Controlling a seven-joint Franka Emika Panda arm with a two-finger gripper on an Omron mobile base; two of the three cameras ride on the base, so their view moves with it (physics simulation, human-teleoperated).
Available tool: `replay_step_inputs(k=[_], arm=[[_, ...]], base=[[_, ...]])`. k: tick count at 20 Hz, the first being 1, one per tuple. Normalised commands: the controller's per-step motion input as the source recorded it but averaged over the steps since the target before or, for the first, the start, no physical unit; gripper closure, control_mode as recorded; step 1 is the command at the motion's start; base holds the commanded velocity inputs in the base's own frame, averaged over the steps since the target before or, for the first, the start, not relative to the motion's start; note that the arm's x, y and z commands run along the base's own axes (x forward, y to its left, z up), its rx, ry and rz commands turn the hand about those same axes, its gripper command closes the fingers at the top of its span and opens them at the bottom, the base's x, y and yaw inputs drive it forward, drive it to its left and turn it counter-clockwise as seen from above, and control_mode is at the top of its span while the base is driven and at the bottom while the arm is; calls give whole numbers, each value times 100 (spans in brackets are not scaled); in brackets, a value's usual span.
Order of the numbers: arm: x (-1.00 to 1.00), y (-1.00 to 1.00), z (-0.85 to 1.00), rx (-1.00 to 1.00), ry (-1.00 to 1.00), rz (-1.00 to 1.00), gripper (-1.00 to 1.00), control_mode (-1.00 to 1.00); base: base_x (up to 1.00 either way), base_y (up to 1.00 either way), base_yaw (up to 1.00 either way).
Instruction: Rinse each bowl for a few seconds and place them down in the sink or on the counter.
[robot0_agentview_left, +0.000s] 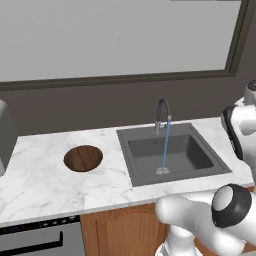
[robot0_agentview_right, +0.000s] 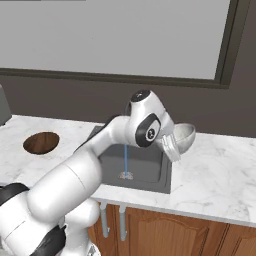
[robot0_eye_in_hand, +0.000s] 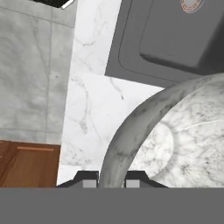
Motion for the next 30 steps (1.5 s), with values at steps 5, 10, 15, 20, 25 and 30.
replay_step_inputs(k=[5,10,15,20,25,30], arm=[[0,47,-11,3,10,3,100,-100],[0,40,-17,8,11,4,100,-100],[0,39,-18,12,9,5,100,-100],[7,40,-24,16,6,5,100,-100],[14,34,-27,15,1,4,100,-100],[36,33,-11,0,0,0,100,-100]], base=[[0,0,0],[0,0,0],[0,0,0],[0,0,0],[0,0,0],[0,0,0]])
